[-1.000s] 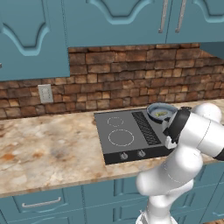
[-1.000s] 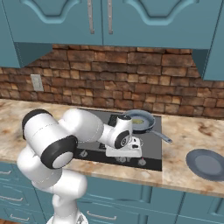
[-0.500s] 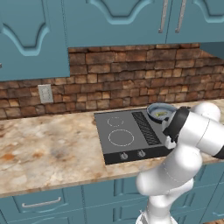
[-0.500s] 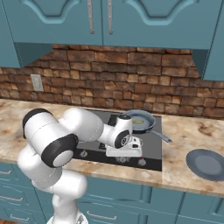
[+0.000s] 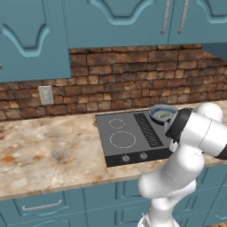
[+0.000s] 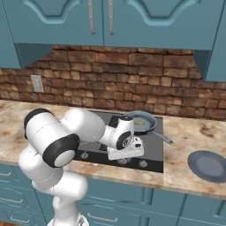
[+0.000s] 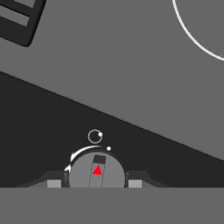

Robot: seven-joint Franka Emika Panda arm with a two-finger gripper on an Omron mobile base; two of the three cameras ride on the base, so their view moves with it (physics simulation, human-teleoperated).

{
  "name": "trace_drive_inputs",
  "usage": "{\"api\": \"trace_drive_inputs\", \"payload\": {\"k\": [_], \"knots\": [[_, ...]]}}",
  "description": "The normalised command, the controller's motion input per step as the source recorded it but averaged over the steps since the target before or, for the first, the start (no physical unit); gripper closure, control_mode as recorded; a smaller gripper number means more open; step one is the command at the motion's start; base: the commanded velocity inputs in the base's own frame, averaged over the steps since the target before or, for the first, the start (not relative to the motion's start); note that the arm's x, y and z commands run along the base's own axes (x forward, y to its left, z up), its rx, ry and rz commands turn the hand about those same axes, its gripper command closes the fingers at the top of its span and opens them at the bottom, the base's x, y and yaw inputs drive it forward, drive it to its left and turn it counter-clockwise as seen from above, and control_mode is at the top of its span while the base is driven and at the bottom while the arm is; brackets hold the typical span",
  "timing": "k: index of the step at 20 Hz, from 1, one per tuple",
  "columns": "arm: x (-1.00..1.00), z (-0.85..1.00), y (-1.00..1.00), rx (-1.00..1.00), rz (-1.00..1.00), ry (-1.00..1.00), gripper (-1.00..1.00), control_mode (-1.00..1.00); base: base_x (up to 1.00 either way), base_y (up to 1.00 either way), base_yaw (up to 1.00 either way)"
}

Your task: Pick up the butter stick and place it in the pan. Then turn on the burner for the pan.

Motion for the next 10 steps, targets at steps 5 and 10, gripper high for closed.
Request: {"api": "trace_drive_inputs", "payload": {"k": [5, 10], "knots": [[-0.1, -0.47, 0.35, -0.01, 0.26, 0.0, 1.0, -1.0, 0.0, 0.0, 0.0], [-0.11, -0.49, 0.35, 0.0, 0.27, 0.0, 1.0, -1.0, 0.0, 0.0, 0.0]]}}
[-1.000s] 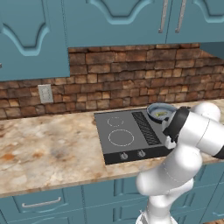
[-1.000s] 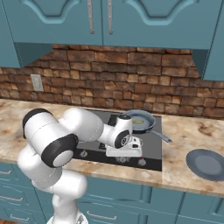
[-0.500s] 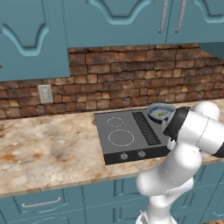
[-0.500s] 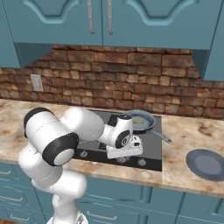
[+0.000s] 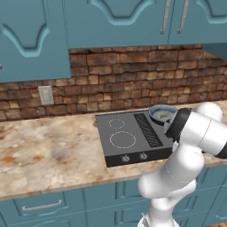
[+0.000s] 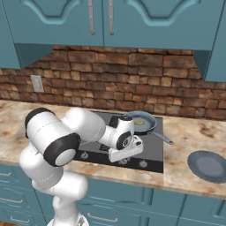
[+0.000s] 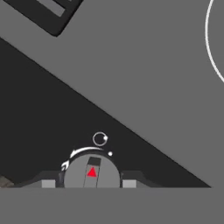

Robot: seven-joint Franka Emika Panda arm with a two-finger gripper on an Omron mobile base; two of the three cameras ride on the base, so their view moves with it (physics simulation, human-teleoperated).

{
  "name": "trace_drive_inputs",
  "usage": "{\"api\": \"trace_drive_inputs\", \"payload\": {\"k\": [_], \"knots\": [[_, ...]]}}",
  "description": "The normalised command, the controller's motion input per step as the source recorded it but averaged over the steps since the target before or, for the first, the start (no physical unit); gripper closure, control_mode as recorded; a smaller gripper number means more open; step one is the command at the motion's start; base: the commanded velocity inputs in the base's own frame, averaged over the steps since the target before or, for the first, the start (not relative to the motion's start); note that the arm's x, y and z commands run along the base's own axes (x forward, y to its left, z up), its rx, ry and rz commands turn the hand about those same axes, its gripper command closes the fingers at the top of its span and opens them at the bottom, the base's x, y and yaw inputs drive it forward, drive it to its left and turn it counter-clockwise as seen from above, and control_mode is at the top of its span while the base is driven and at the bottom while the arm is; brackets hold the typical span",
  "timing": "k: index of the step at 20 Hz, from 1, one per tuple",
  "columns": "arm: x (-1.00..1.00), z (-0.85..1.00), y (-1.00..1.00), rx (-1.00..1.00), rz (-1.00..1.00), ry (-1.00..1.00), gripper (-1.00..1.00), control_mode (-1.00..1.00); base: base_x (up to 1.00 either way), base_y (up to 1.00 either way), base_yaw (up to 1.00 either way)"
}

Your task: Pick up the butter stick and place it in the pan. Then turn on the burner for the pan.

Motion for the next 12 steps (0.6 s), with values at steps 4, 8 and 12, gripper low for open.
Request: {"api": "trace_drive_inputs", "payload": {"k": [4, 8, 12], "knots": [[-0.13, -0.5, 0.33, 0.0, 0.28, 0.0, 1.0, -1.0, 0.0, 0.0, 0.0], [-0.11, -0.51, 0.3, 0.0, 0.28, 0.0, 1.0, -1.0, 0.0, 0.0, 0.0], [-0.09, -0.52, 0.28, 0.0, 0.28, 0.0, 1.0, -1.0, 0.0, 0.0, 0.0]]}}
